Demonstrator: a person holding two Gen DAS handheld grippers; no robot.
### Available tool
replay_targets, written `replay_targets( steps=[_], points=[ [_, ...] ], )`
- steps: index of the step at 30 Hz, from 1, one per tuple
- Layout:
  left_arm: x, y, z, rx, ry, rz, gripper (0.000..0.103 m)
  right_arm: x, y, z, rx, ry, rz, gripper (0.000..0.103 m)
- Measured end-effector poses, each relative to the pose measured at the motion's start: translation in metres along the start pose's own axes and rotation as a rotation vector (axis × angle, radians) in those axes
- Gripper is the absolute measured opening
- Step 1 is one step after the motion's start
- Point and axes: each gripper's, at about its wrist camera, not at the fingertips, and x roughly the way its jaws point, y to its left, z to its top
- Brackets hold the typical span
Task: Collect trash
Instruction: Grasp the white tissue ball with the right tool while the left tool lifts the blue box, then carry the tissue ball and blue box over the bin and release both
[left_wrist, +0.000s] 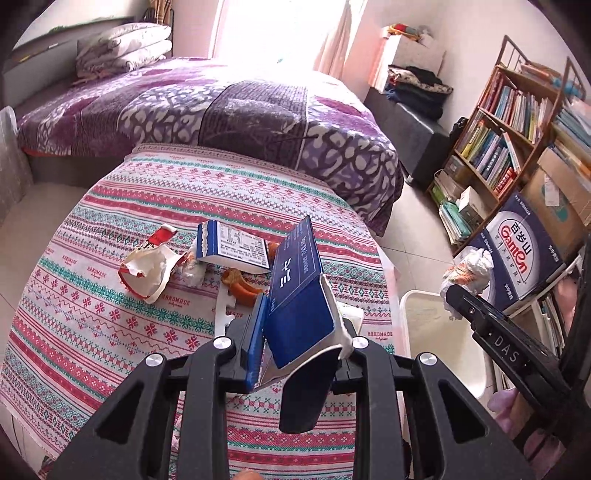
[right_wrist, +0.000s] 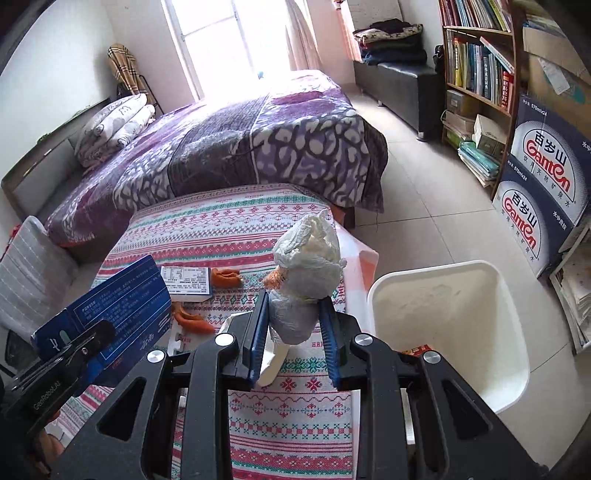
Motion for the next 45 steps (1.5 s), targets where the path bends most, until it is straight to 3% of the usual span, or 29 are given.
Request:
replay_targets(
  steps=[15,28,31,39,45],
  points=[
    [0.020,-0.064,-0.005,0.096,0.020,-0.069,0.026,-0.014,-0.060,0.008,0.095,-0.033,-0.133,0.027],
    [0.048,-0.129,-0.020,0.211,0.075,-0.158,0.026,-0.017,-0.130,0.008,0.245,0.019,-0.279,0.030],
    [0.056,-0.141,-0.024,0.226,0.097,-0.182,0.026,-0.020,-0.143,0.008,0.278,0.015,-0.311,0.038],
    [0.080,-0.173,-0.033,0.242,0.177,-0.258,0.026,-0.039,-0.168,0.008,0.344,-0.052,-0.366,0.071],
    [0.098,-0.199,-0.039,0.243,0.261,-0.358,0.026,-0.051,-0.183,0.011,0.393,-0.090,-0.381,0.081]
  ],
)
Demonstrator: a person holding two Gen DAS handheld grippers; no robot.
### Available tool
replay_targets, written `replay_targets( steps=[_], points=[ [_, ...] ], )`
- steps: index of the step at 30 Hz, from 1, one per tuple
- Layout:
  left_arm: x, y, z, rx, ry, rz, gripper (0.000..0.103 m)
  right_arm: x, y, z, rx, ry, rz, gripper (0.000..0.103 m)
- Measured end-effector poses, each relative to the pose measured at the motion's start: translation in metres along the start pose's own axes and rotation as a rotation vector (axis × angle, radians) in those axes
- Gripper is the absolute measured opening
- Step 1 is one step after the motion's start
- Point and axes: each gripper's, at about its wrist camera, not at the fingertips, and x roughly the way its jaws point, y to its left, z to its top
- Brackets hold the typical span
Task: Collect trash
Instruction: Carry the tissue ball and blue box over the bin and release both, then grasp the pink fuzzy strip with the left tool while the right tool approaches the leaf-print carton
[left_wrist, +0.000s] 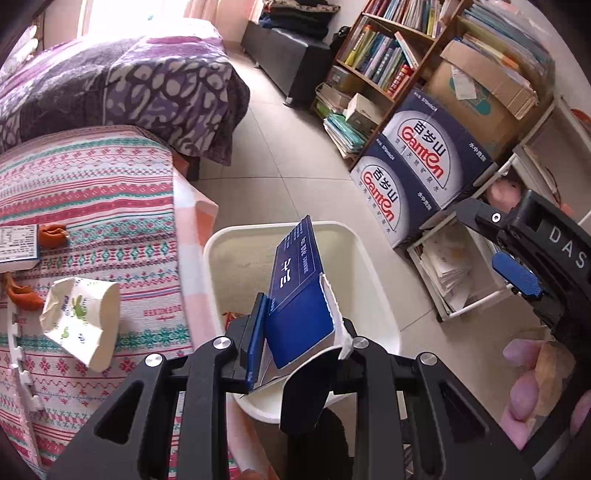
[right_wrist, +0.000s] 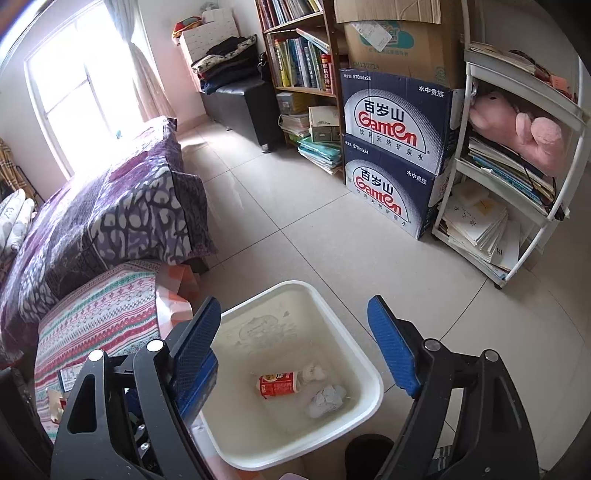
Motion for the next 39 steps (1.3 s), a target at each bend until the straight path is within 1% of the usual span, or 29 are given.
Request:
replay_targets(
  steps=[1,2,3,4,5,6,10,15,17,21,24,25,26,27,35,39],
  points=[
    [0.004,-0.001,0.001,-0.003,0.012,-0.024,0.028,-0.001,-0.002,0.001,0.007,-0.004,-0.001,0.081],
    [0.007,-0.002,0.002,-0.008,0.020,-0.049,0.035,-0.002,-0.003,0.002,0.010,-0.008,-0.003,0.082],
    [0.010,-0.003,0.002,-0.015,0.026,-0.076,0.038,-0.002,-0.003,0.002,0.012,-0.011,-0.003,0.083],
    [0.011,-0.002,0.001,-0.022,0.032,-0.091,0.050,-0.003,-0.002,0.002,0.015,-0.013,-0.002,0.084],
    [0.012,-0.001,0.000,-0.027,0.034,-0.099,0.053,-0.004,-0.002,0.001,0.015,-0.015,0.001,0.085],
    [0.011,0.000,-0.002,-0.027,0.033,-0.094,0.053,-0.004,0.000,0.001,0.012,-0.015,0.004,0.086],
    [0.000,0.012,-0.005,-0.043,0.005,-0.017,0.053,-0.004,0.011,-0.003,-0.007,-0.006,0.019,0.088],
    [-0.026,0.035,-0.008,-0.058,-0.066,0.135,0.053,-0.006,0.035,-0.013,-0.064,-0.001,0.036,0.090],
    [-0.036,0.045,-0.010,-0.074,-0.088,0.185,0.060,-0.007,0.046,-0.019,-0.097,-0.002,0.039,0.091],
    [-0.055,0.066,-0.015,-0.098,-0.115,0.265,0.061,-0.010,0.068,-0.029,-0.160,-0.012,0.045,0.091],
    [-0.066,0.080,-0.020,-0.114,-0.116,0.312,0.061,-0.011,0.079,-0.035,-0.192,-0.018,0.049,0.092],
    [-0.069,0.085,-0.022,-0.120,-0.113,0.328,0.063,-0.012,0.086,-0.038,-0.208,-0.019,0.052,0.092],
    [-0.072,0.090,-0.024,-0.126,-0.113,0.340,0.068,-0.013,0.091,-0.040,-0.224,-0.018,0.055,0.092],
    [-0.075,0.095,-0.026,-0.135,-0.116,0.351,0.069,-0.013,0.095,-0.043,-0.237,-0.016,0.058,0.092],
    [-0.095,0.137,-0.039,-0.199,-0.093,0.424,0.069,-0.013,0.132,-0.063,-0.330,0.012,0.083,0.094],
    [-0.101,0.158,-0.047,-0.228,-0.062,0.456,0.069,-0.009,0.150,-0.076,-0.374,0.051,0.096,0.094]
  ],
)
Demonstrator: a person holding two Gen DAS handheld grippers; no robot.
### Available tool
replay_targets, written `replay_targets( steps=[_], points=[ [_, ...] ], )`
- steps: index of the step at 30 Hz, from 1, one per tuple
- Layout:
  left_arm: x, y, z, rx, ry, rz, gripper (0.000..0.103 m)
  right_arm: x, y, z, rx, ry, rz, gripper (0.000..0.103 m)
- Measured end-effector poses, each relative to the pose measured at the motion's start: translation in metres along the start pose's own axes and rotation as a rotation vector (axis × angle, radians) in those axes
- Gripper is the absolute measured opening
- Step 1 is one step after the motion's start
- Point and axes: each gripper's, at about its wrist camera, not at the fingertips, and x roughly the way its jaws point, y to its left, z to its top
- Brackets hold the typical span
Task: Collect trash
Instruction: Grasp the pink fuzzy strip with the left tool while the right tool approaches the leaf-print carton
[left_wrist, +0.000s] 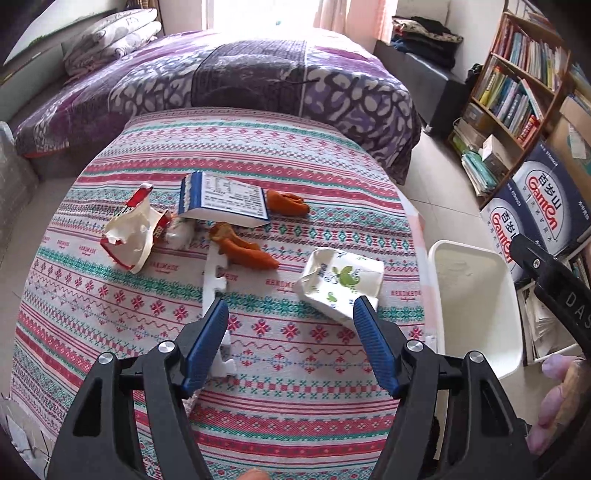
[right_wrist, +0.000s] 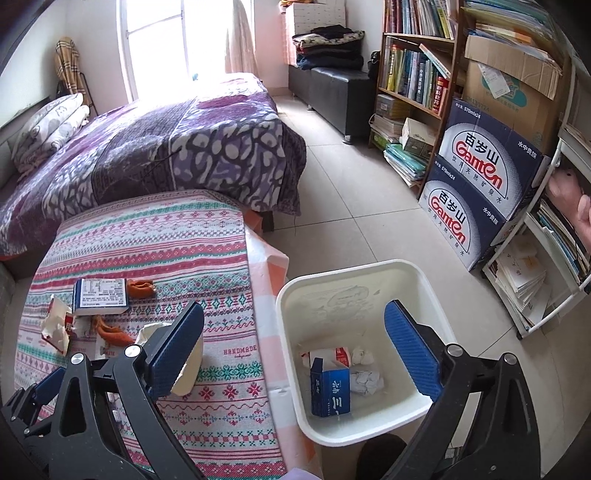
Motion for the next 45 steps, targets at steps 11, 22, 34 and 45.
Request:
replay_targets(
  steps=[11,22,34,45],
  points=[
    [0.022,0.055,-0.011,-0.076,0.148,0.049,0.069,0.019,0.042,-0.014,-0.100,0.098,0.032,0.095],
    [0.041,0.107,-0.025,-0.163,0.312,0.001,0.069,0.044,0.072,-0.030,-0.146,0.246,0.080,0.095],
    [0.055,0.089,-0.047,-0.008,0.424,-0.057,0.069,0.062,0.098,-0.038,-0.172,0.321,0.111,0.095],
    [0.046,0.117,-0.059,0.004,0.418,-0.015,0.023,0.084,0.130,-0.051,-0.371,0.392,0.130,0.096]
  ],
)
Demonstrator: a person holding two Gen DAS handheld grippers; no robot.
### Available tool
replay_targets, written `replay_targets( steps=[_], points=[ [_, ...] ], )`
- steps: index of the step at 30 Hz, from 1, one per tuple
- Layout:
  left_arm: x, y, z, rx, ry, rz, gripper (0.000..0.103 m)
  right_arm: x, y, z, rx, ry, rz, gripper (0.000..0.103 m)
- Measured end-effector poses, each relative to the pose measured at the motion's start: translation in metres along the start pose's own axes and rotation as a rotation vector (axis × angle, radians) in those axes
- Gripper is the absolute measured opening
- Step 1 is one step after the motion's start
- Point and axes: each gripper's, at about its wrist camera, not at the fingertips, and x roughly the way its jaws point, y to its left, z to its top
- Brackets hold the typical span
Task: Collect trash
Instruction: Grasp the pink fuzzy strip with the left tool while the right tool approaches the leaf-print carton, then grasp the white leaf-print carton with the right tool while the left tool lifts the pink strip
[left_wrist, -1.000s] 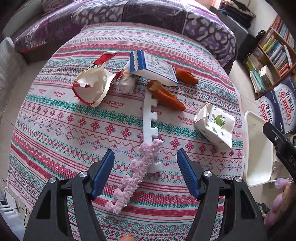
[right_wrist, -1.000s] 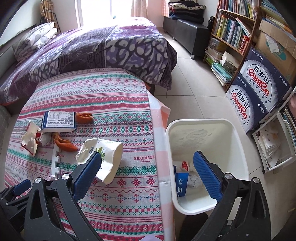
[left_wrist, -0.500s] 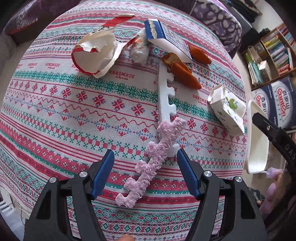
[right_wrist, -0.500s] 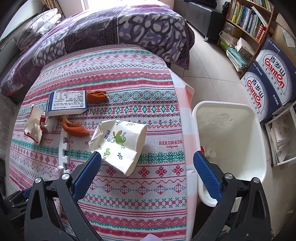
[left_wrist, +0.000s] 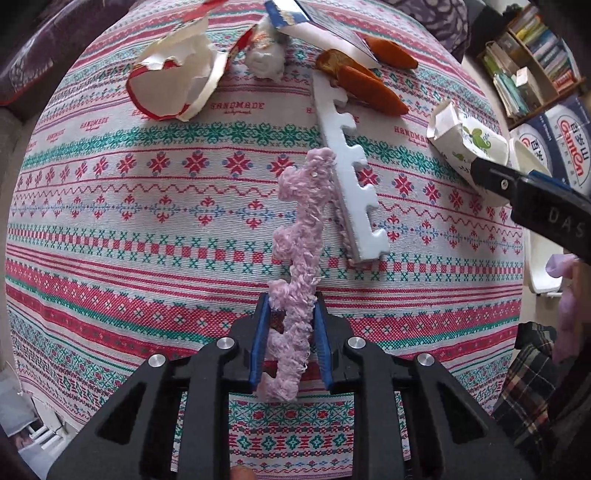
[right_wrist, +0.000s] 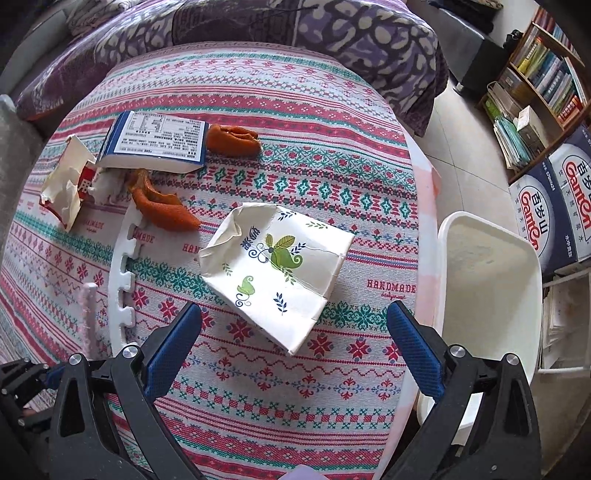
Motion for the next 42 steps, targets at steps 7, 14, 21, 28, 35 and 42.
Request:
replay_targets(
  steps=[7,14,21,28,35,42],
  points=[
    [-0.038,0.040,0.003,-0.089,-0.108,-0.027,0.023,0.024,0.015,0.003,-0.149,0.000,-0.066,0.095],
    [-0.066,0.062,0.004,-0.203,-0.232,-0.065,0.023,0.026,0.024,0.011,-0.136,-0.032,-0.003,0.050],
    [-0.090,0.072,0.007,-0.282,-0.383,-0.003,0.023,0.000,0.046,0.013,-0.113,-0.126,0.062,0.004],
    [-0.102,0.062,0.013,-0.293,-0.486,0.077,0.023,-0.046,0.056,0.011,-0.095,-0.278,0.165,0.004],
    [-0.115,0.057,0.009,-0.287,-0.562,0.154,0.023,-0.069,0.052,0.008,-0.079,-0.362,0.202,0.004],
    [-0.120,0.048,0.008,-0.275,-0.593,0.191,0.023,-0.084,0.052,0.003,-0.089,-0.411,0.210,0.004]
  ],
)
